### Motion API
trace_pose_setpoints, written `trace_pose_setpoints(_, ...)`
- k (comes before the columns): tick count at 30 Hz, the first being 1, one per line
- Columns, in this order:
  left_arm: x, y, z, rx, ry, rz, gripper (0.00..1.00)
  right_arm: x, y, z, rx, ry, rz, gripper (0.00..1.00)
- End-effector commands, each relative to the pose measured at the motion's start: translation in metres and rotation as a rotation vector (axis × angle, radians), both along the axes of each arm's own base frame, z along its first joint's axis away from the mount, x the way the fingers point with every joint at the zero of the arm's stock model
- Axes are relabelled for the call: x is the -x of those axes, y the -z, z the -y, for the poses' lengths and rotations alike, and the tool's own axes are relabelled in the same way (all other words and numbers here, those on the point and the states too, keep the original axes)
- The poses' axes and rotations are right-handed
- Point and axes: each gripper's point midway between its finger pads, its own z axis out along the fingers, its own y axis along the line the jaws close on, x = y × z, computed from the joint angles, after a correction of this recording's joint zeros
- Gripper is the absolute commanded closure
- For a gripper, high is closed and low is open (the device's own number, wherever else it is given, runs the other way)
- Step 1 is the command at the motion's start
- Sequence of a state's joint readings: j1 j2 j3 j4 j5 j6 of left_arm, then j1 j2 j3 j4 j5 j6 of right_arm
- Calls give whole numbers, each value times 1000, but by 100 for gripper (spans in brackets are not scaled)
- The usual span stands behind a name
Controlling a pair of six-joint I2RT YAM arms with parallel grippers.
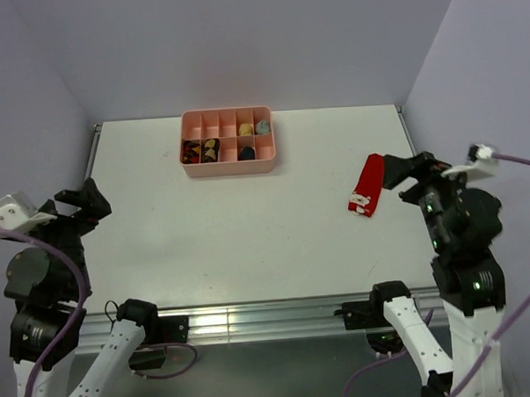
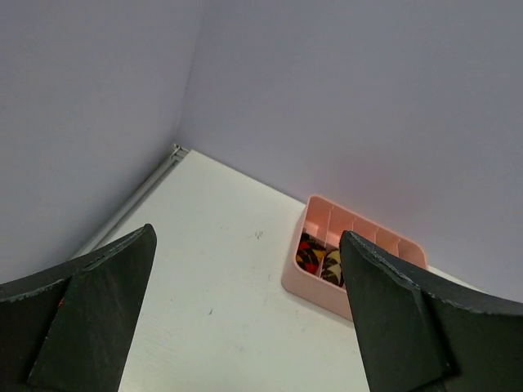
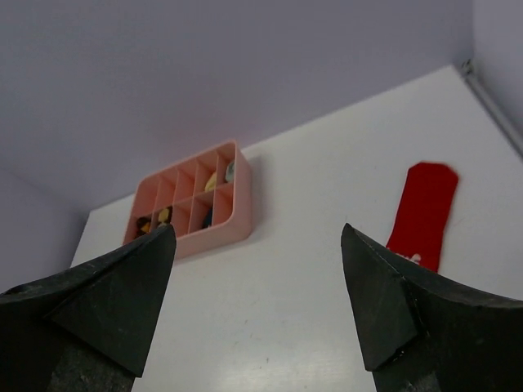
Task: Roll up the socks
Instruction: Reset both arms
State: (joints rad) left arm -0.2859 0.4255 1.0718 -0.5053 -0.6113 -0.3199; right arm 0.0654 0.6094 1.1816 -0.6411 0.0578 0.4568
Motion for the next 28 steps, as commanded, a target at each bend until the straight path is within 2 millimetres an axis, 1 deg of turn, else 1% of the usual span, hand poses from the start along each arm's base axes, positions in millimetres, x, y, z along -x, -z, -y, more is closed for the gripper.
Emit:
trace_pose_setpoints(1, 29, -27, -15, -16, -40, 55, 1, 40, -24, 29, 106, 119, 84, 11)
trace_pose_setpoints(3, 35, -34, -20, -18, -59, 68, 1, 55, -30, 37, 136, 154, 113, 11)
trace_pose_setpoints(4, 40, -40, -23, -13, -66, 84, 1, 66, -35, 43, 143, 186, 141, 11)
trace_pose_setpoints(6, 45, -47, -25, -9, -66, 104, 1, 79, -39, 50, 163, 219, 163, 11)
trace_pose_setpoints(7, 47, -50, -27, -6, -70, 115, 1, 88, -40, 54, 159, 243, 184, 11)
trace_pose_setpoints(11, 52, -55, -30, 7, -79, 154, 0, 103, -43, 60, 168, 262, 235, 12)
trace_pose_setpoints(16, 50, -56, -31, 23, -93, 156, 0, 111, -44, 64, 175, 275, 264, 12)
trace_pose_setpoints(19, 49, -54, -29, 37, -79, 150, 0, 114, -39, 65, 175, 274, 279, 12)
trace_pose_setpoints(21, 49, -53, -28, 47, -75, 144, 1, 117, -39, 66, 174, 274, 300, 12)
trace_pose_setpoints(24, 50, -54, -29, 67, -80, 149, 1, 118, -37, 66, 172, 273, 312, 12)
trace_pose_setpoints(28, 45, -55, -26, 72, -69, 144, 1, 116, -36, 66, 174, 267, 322, 11)
